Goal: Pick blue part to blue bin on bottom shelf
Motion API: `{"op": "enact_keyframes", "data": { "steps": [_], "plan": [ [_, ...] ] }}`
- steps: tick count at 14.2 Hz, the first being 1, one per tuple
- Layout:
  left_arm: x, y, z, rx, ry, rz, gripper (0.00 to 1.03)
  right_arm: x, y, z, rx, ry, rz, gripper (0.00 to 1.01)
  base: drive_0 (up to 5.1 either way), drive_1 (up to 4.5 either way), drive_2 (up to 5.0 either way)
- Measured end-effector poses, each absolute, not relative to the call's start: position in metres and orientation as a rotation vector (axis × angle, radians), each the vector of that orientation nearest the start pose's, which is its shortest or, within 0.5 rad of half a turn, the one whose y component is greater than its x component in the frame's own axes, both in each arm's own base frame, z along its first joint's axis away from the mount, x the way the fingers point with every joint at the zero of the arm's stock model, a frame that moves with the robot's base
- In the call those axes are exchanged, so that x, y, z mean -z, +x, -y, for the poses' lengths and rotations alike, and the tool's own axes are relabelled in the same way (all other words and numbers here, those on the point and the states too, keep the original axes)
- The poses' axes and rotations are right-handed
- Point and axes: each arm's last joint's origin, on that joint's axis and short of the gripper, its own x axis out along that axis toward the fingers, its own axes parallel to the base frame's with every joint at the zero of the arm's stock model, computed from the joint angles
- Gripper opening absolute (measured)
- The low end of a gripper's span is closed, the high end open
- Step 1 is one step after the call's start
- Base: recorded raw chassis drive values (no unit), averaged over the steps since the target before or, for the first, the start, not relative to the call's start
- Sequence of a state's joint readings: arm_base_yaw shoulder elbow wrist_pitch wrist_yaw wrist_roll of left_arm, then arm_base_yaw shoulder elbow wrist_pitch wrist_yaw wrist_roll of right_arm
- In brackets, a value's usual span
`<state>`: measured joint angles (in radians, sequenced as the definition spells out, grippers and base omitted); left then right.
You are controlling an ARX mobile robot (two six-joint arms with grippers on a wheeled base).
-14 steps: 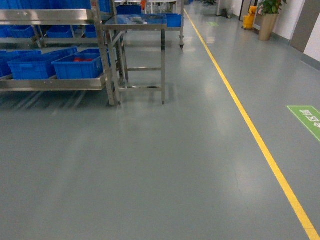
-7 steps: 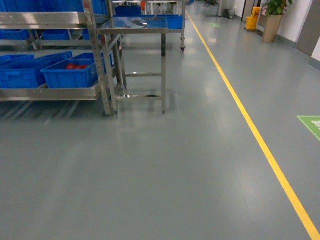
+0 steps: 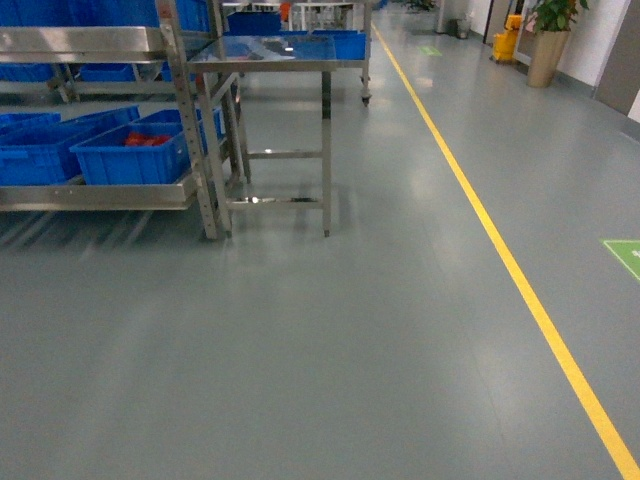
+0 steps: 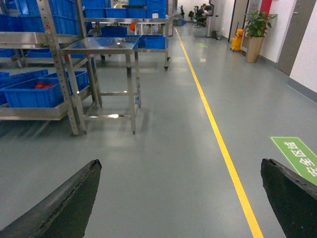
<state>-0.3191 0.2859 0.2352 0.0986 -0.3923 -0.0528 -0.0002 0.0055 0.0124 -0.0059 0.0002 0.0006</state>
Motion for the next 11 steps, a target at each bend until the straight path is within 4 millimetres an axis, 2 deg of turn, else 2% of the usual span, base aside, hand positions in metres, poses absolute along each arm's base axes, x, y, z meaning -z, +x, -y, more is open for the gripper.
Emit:
{"op": "enact_keyframes", "data": {
  "steps": [11],
  "plan": [
    [-0.2302, 0.1067, 0.0236, -0.072, -0.07, 0.049, 0.44, -0.1667, 0.0973, 0.0, 0.0, 0.001, 0.001, 0.98, 0.0, 4.13, -4.1]
  ]
}}
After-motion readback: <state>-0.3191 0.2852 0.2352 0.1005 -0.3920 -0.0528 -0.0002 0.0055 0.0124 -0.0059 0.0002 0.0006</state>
